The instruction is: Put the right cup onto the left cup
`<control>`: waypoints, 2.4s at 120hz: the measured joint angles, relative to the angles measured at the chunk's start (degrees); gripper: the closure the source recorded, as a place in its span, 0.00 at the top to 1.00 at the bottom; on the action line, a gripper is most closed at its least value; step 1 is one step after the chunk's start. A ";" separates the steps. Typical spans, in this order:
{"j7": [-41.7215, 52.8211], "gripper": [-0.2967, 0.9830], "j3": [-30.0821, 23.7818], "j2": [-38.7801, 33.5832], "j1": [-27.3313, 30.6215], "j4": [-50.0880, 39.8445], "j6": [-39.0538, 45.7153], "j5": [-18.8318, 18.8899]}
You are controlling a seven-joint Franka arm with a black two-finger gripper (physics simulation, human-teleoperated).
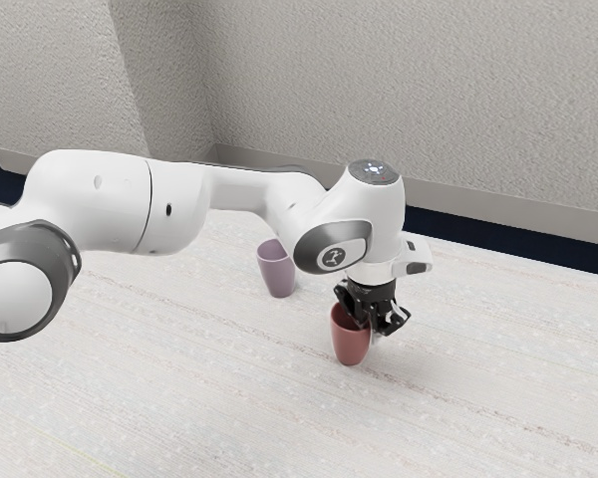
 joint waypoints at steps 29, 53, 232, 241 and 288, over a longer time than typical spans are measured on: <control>-0.33 0.17 0.01 -0.08 0.00 0.00 -0.32 0.25; -0.66 0.16 0.00 -0.71 -0.08 0.00 -0.77 0.37; 17.52 0.16 15.98 -12.70 5.27 7.17 -14.80 -12.03; 19.54 0.16 16.12 -12.21 5.93 8.24 -14.95 -12.37; 28.21 0.16 15.40 -6.12 7.50 16.34 -15.57 -12.71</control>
